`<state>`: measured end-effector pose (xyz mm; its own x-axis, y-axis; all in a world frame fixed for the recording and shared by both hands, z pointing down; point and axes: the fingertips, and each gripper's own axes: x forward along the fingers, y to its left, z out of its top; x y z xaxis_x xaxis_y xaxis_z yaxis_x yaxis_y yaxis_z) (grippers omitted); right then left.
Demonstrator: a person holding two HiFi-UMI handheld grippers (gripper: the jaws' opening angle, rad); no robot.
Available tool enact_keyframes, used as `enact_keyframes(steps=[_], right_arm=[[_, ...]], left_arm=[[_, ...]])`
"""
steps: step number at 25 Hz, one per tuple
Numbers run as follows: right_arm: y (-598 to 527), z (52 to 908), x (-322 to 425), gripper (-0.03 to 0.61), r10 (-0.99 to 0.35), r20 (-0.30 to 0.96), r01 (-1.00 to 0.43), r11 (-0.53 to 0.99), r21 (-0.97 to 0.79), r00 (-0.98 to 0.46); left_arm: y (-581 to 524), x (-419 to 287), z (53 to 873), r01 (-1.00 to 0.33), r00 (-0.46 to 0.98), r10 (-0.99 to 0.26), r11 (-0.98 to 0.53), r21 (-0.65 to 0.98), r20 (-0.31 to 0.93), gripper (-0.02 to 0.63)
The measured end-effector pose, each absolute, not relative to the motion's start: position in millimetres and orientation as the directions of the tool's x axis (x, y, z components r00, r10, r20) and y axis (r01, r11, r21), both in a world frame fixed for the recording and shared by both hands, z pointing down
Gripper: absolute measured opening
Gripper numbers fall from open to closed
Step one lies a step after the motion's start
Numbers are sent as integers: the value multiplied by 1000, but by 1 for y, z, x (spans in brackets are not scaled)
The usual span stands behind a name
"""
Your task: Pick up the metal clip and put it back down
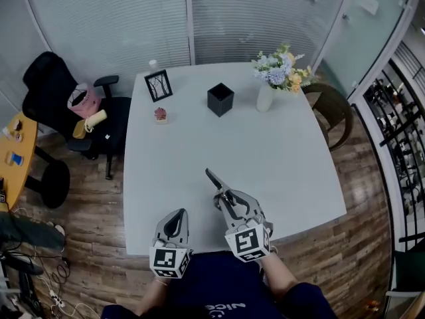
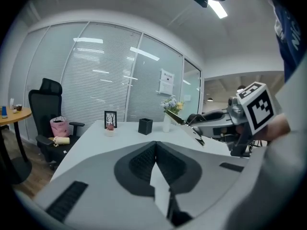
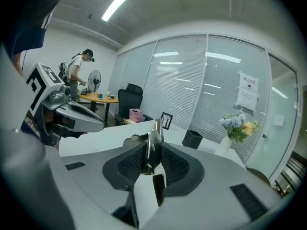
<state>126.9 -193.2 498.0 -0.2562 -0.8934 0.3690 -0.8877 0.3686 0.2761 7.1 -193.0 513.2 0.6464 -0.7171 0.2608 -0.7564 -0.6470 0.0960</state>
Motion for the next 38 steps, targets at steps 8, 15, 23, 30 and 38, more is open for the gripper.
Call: enact_keyframes(steps=[8,15,23,30,38], right_arm=[[-255,516,88,107,-854,414,-831,459,315,-315],[-297,550,48,106,-795,502,-739,557,378,-342],[-331,606,6,106,-700,620,-634,668,390,-356],[-345,649,-7,106,-637,704,-562,722,403,-314],[-356,677,-3,106,-586,760,-522,758,391,-282]], left_arm=[[-207,-29,514,-792,603,-753,-606,79,265,2],[-212,-62,517,-807,582,-767,-585,79,271,2],[-221,-89,521,-828,548,-782,-557,62,297,2],[-222,-109,529,-852,511,-797,-518,71,322,2],[-227,-127,534,-876,474,-812,-476,85,341,2]])
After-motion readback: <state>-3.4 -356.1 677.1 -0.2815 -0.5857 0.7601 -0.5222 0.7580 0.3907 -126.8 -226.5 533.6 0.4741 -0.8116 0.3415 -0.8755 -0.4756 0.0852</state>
